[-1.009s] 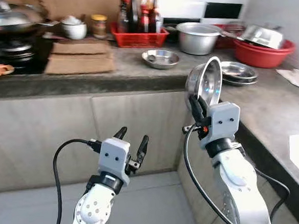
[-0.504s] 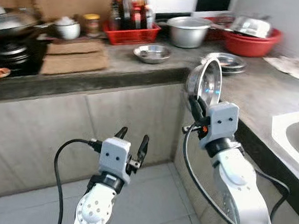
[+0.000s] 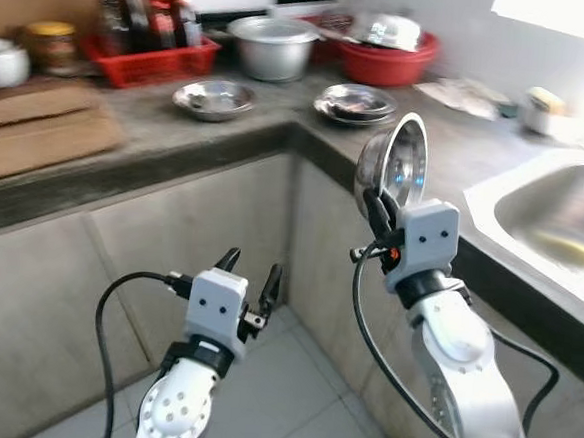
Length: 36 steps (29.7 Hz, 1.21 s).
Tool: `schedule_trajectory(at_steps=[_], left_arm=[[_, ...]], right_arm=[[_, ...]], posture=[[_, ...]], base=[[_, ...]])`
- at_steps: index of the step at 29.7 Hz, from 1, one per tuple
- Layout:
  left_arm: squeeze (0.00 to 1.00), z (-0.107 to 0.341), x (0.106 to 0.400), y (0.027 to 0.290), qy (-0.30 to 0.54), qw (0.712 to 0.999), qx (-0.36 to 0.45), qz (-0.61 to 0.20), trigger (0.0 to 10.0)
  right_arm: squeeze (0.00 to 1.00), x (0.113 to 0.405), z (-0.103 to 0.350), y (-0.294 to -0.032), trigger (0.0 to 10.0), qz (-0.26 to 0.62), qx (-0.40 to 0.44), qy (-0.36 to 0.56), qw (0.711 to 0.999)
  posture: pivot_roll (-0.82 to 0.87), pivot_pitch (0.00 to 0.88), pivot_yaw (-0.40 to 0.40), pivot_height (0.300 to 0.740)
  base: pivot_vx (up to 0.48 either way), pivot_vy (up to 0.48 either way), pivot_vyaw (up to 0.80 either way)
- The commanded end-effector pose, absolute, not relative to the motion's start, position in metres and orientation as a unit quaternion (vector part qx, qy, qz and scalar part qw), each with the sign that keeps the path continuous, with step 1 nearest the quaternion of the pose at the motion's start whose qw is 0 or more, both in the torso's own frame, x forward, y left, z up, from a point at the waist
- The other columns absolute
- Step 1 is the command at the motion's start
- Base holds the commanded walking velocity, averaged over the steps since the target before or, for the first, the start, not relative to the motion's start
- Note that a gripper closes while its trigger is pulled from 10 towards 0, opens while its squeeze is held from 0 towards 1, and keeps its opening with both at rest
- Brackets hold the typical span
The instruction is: Kitchen organization
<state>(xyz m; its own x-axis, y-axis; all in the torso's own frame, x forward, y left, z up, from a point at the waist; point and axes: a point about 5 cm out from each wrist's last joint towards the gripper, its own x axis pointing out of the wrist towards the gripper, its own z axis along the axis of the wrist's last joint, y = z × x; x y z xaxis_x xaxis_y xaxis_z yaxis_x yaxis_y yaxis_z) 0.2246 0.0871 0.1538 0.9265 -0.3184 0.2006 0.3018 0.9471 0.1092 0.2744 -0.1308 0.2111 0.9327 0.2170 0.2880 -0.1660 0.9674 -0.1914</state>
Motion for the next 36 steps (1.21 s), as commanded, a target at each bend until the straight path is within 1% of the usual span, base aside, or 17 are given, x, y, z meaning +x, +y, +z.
schedule_trajectory(at_steps=[1,10,24,28,34,36], left_arm=[[0.0,0.154,0.224,0.092,-0.11,0.981,0.046,-0.153,10.0],[0.0,0.153,0.224,0.091,-0.107,0.981,0.045,-0.155,10.0],[0.0,0.152,0.226,0.091,-0.105,0.978,0.058,-0.168,10.0],[0.0,0.153,0.226,0.089,-0.107,0.977,0.062,-0.173,10.0],[0.0,0.154,0.227,0.09,-0.108,0.978,0.059,-0.17,10.0],[0.0,0.154,0.227,0.091,-0.107,0.978,0.058,-0.169,10.0]], right_arm=[[0.0,0.272,0.222,-0.122,10.0,0.11,-0.076,-0.181,0.974],[0.0,0.273,0.222,-0.122,10.0,0.104,-0.077,-0.178,0.975],[0.0,0.271,0.219,-0.124,10.0,0.098,-0.082,-0.169,0.977],[0.0,0.271,0.22,-0.125,10.0,0.095,-0.081,-0.171,0.977],[0.0,0.273,0.227,-0.125,10.0,0.096,-0.085,-0.186,0.974],[0.0,0.274,0.229,-0.124,10.0,0.098,-0.087,-0.191,0.973]], posture=[[0.03,0.044,-0.007,0.74],[0.03,0.054,-0.005,0.74],[0.03,0.064,0.004,0.74],[0.03,0.063,0.005,0.74],[0.03,0.064,0.006,0.74],[0.03,0.064,0.004,0.74]], base=[[0.0,0.33,-0.8],[0.0,0.32,-0.79],[0.0,0.0,-0.79],[0.381,-0.242,-0.79],[0.467,0.0,-0.78],[0.413,0.0,0.0]])
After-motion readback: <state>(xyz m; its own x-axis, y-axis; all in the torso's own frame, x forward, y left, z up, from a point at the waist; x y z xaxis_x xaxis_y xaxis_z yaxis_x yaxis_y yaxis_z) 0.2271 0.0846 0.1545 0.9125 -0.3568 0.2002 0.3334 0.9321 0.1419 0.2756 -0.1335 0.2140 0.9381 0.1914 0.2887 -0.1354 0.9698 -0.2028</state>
